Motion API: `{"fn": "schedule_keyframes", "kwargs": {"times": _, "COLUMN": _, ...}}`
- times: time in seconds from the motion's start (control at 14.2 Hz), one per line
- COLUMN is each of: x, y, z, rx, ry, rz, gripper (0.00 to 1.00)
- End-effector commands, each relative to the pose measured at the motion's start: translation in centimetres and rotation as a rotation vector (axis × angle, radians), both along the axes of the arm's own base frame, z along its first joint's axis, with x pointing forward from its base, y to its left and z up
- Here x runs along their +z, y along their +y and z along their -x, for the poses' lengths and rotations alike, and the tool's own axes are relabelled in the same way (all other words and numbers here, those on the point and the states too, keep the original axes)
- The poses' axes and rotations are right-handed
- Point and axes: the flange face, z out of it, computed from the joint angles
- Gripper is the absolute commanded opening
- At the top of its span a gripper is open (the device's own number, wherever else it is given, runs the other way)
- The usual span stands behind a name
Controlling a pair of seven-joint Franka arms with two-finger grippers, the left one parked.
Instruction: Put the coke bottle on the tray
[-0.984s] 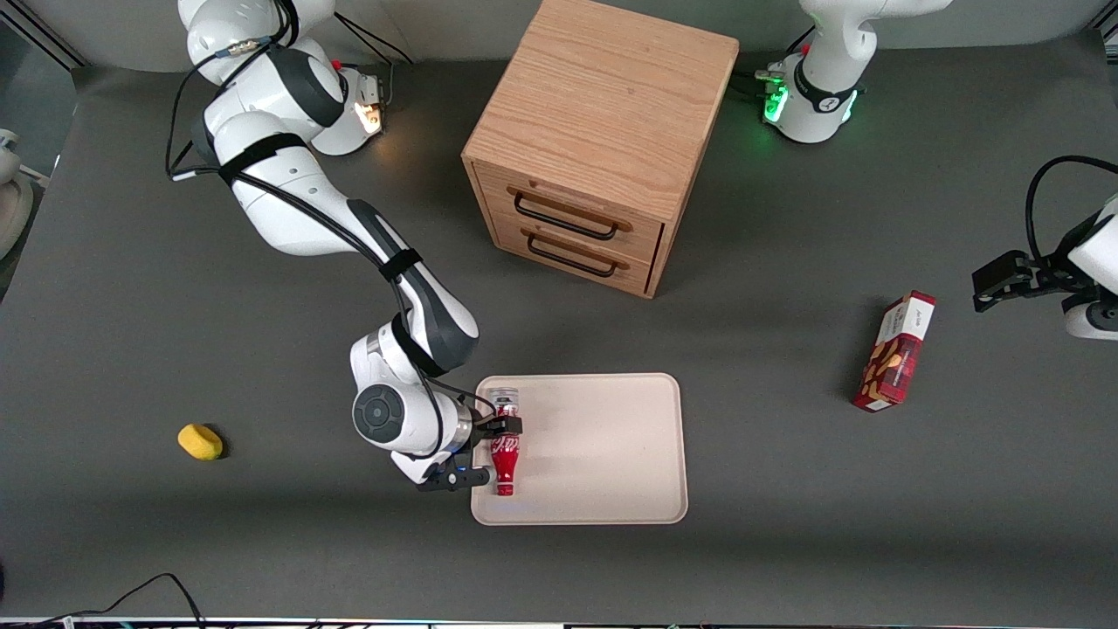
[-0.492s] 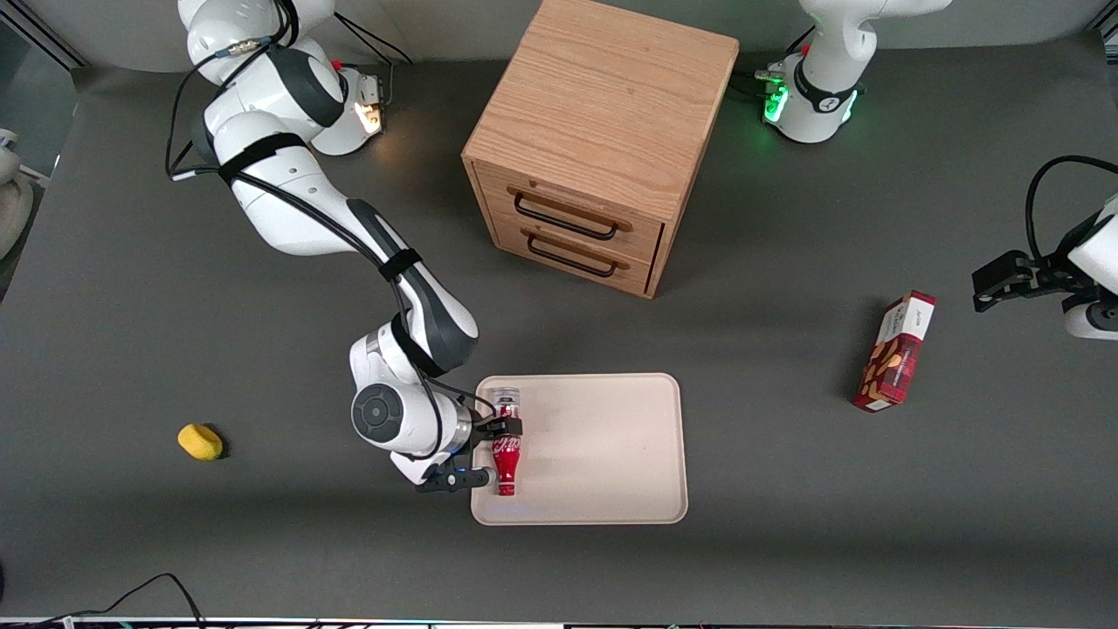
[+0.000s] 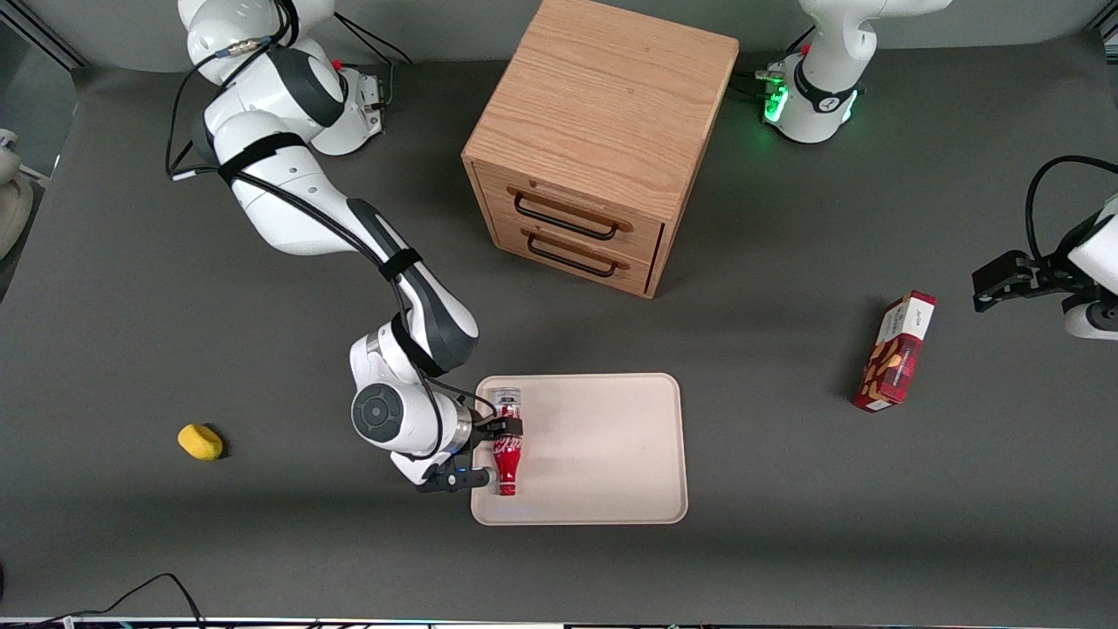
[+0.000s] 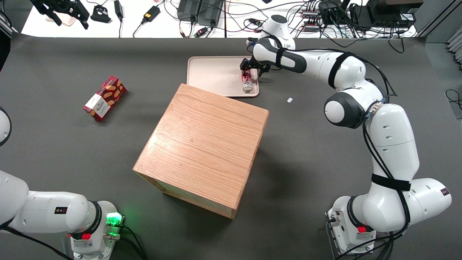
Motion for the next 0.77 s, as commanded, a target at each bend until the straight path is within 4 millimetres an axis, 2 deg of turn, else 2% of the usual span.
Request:
{"fn": "schedule_keyframes", "kwargs": {"times": 0.0, "x": 2.8, "y": 0.5, "z": -0.1, "rx": -0.009, "ry": -0.015, "rz": -0.012, "gripper": 1.00}}
{"fn": "schedule_keyframes", "kwargs": {"times": 0.07, "x": 3.7, "y": 0.4, "z": 0.4, "rx": -0.003, "ry": -0.012, "rz": -0.006, "gripper": 1.00}}
{"fn": "schedule_keyframes", "kwargs": {"times": 0.21, "x": 7.3, "y": -0.5, "z": 1.1, "rx": -0.011, "ry": -0.022, "rz": 0.003, "gripper": 1.00}}
{"fn": "schedule_keyframes", "kwargs": {"times": 0.35, "x": 12.1, "y": -4.3, "z": 1.8, "rx": -0.094, "ry": -0.028, "rz": 0.026, "gripper": 1.00}}
{"fn": "schedule_keyframes", "kwargs": {"times": 0.49, "x": 16.4, "y": -9.2, "z": 2.8, "rx": -0.128, "ry": -0.052, "rz": 0.052, "gripper": 1.00}}
{"fn": "schedule_keyframes", "kwargs": {"times": 0.63, "x": 21.3, "y": -14.1, "z": 4.5, "rx": -0.172, "ry": -0.092, "rz": 0.081, "gripper": 1.00}}
{"fn": "schedule_keyframes", "kwargs": {"times": 0.7, "x": 23.4, "y": -15.9, "z": 5.9, "rx": -0.167, "ry": -0.110, "rz": 0.095, "gripper": 1.00}}
